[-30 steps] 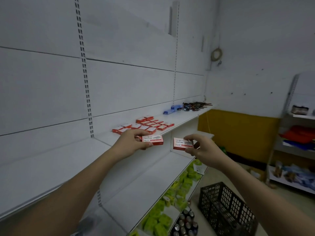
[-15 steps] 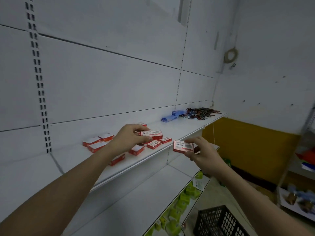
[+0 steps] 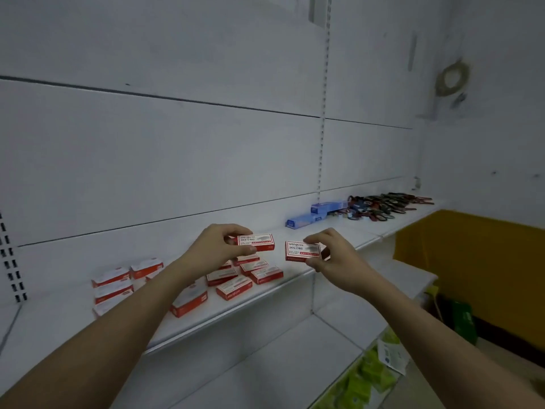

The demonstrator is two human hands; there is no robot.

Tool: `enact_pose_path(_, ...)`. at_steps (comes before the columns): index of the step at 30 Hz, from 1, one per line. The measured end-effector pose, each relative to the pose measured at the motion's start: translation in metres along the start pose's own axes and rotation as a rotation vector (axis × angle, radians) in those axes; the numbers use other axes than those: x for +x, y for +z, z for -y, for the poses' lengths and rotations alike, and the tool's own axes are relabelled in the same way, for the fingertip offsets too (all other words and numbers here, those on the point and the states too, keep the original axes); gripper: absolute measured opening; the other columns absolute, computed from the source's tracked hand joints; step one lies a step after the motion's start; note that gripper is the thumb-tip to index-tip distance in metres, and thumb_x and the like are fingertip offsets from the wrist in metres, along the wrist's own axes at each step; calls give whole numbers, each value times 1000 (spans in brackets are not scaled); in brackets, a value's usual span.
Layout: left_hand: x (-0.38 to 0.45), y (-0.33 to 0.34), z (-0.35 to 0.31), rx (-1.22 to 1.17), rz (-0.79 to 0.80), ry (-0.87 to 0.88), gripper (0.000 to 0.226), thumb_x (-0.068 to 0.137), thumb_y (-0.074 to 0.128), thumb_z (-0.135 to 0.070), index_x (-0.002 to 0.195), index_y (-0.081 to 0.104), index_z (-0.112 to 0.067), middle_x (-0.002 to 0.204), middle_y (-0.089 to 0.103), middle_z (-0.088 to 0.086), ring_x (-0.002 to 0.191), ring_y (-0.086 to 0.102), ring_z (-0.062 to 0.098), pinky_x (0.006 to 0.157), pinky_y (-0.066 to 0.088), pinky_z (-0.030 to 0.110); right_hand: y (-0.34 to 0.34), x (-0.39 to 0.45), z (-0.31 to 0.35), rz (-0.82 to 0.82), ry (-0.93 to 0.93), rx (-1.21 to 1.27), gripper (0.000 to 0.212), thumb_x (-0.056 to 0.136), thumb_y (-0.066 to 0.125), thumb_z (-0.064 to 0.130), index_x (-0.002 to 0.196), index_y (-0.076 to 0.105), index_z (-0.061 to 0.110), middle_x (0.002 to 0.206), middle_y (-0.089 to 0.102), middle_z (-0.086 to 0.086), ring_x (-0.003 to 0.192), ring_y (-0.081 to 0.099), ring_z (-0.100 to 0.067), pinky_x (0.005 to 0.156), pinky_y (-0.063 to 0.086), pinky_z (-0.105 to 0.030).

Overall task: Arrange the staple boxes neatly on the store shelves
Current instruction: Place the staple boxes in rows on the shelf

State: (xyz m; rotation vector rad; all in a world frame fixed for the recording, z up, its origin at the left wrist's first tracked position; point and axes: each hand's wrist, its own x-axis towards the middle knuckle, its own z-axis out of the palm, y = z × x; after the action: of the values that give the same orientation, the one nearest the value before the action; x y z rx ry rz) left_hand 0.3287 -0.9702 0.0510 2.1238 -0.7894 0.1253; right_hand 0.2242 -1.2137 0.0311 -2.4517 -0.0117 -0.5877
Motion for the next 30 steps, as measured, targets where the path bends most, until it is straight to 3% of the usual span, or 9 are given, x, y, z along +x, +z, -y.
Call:
enact_pose_path(3, 11, -3, -1, 91, -79, -65, 30, 81, 74, -32, 109, 67, -29, 100, 69, -13, 84, 66, 7, 76, 58, 27, 0, 34, -21, 52, -58, 29, 42, 90, 65, 22, 129, 52, 21, 121, 44, 6, 99, 56, -11, 72, 50, -14)
enact_pose_path(7, 10, -6, 10, 130, -220, -184, 25, 85, 69, -34, 109, 65, -29, 99, 64, -17, 87, 61, 5, 65, 47, 15, 11, 80, -35, 111, -163, 65, 42, 90, 65, 21, 130, 52, 20, 116, 42, 7, 95, 58, -12, 79, 51, -18)
enact_pose_path(11, 5, -17, 34, 215, -274, -338, 23, 87, 66, -37, 107, 66, -26, 107, 59, -10, 93, 58, 11, 67, 46, 18, 42, 118, -34, 198, -215, 104, 40, 89, 66, 24, 127, 54, 19, 113, 44, 6, 93, 61, -15, 86, 55, -29)
enact_pose_path(15, 16, -30, 56, 258, -324, -426, 21, 85, 69, -34, 103, 66, -25, 110, 59, -4, 91, 57, 13, 77, 47, 25, 73, 150, -35, 269, -246, 82, 36, 89, 66, 29, 123, 57, 20, 113, 46, 7, 92, 56, -11, 81, 47, -23)
enact_pose_path(21, 53, -22, 91, 305, -247, -522, 35, 81, 75, -23, 114, 67, -16, 114, 64, -1, 95, 57, 14, 77, 43, 22, 126, 203, -33, 383, -225, 24, 37, 88, 67, 26, 123, 56, 22, 120, 48, 3, 99, 52, -13, 83, 46, -24)
enact_pose_path(25, 78, -11, 110, 334, -163, -577, 44, 80, 76, -20, 121, 64, -10, 120, 62, 3, 99, 55, 15, 82, 43, 24, 151, 225, -41, 447, -221, 20, 22, 88, 67, 22, 107, 56, 25, 115, 50, 1, 97, 56, -16, 75, 48, -22)
enact_pose_path(30, 95, -3, 122, 349, -107, -623, 37, 81, 75, -24, 115, 68, -12, 117, 65, 2, 93, 57, 13, 77, 44, 22, 164, 237, -50, 473, -220, 92, 12, 91, 63, 20, 100, 56, 22, 112, 52, -1, 86, 60, -12, 61, 51, -18)
